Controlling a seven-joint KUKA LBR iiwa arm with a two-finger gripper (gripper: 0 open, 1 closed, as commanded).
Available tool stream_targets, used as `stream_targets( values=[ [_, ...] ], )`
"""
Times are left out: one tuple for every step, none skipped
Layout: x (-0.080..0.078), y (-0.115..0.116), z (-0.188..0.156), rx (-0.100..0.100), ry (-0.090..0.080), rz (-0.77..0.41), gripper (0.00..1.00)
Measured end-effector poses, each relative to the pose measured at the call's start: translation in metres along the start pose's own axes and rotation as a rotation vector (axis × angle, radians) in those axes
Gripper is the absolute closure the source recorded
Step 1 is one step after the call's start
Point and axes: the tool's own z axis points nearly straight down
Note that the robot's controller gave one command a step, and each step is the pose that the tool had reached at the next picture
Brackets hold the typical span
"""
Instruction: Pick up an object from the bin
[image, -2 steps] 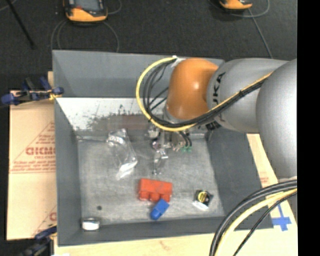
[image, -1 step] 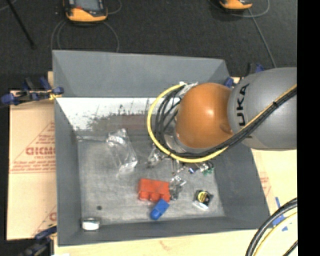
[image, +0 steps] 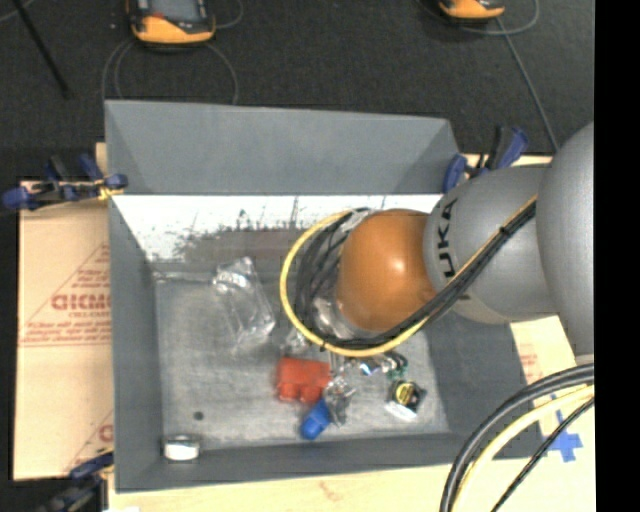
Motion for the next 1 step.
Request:
stream_targets(
  values=[
    [-0.0028, 0.0004, -0.0004, 0.001, -0.009, -0.002, 1.00]
  ],
)
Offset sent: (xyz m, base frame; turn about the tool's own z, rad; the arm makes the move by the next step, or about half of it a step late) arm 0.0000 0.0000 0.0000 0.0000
